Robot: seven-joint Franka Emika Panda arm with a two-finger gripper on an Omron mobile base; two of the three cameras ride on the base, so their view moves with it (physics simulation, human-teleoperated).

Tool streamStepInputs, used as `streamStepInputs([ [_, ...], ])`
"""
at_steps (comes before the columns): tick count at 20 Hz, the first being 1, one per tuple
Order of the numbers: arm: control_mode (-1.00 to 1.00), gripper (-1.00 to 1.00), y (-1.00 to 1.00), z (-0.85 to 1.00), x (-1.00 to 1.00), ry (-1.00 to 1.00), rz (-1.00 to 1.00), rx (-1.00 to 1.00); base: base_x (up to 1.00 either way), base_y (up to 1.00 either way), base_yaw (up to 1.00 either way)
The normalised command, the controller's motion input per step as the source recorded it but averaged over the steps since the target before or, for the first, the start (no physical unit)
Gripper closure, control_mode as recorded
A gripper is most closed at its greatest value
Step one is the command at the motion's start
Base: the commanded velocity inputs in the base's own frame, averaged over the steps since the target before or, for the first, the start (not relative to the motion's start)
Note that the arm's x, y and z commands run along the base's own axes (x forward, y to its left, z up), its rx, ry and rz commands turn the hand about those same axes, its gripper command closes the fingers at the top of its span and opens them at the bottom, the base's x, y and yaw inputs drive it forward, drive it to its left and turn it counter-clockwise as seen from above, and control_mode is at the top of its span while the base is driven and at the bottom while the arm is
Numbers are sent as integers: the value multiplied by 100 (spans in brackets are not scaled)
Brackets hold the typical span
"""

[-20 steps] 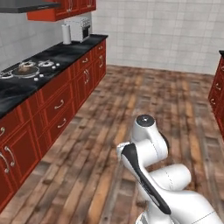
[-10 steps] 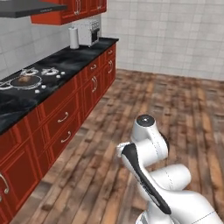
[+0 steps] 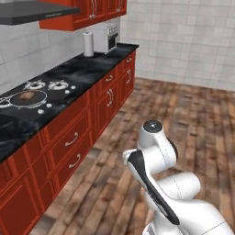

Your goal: Take the chicken drumsticks from the pan and place one on each plate on the dining counter.

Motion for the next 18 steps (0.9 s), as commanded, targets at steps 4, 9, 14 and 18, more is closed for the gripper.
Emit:
streamStepInputs([
  [4, 100, -100, 0, 0, 0, 0, 0, 0, 100, 2, 22],
  [9, 100, -100, 0, 0, 0, 0, 0, 0, 100, 1, 25],
  [14, 100, -100, 0, 0, 0, 0, 0, 0, 100, 0, 28],
  [18, 100, -100, 0, 0, 0, 0, 0, 0, 100, 1, 31],
])
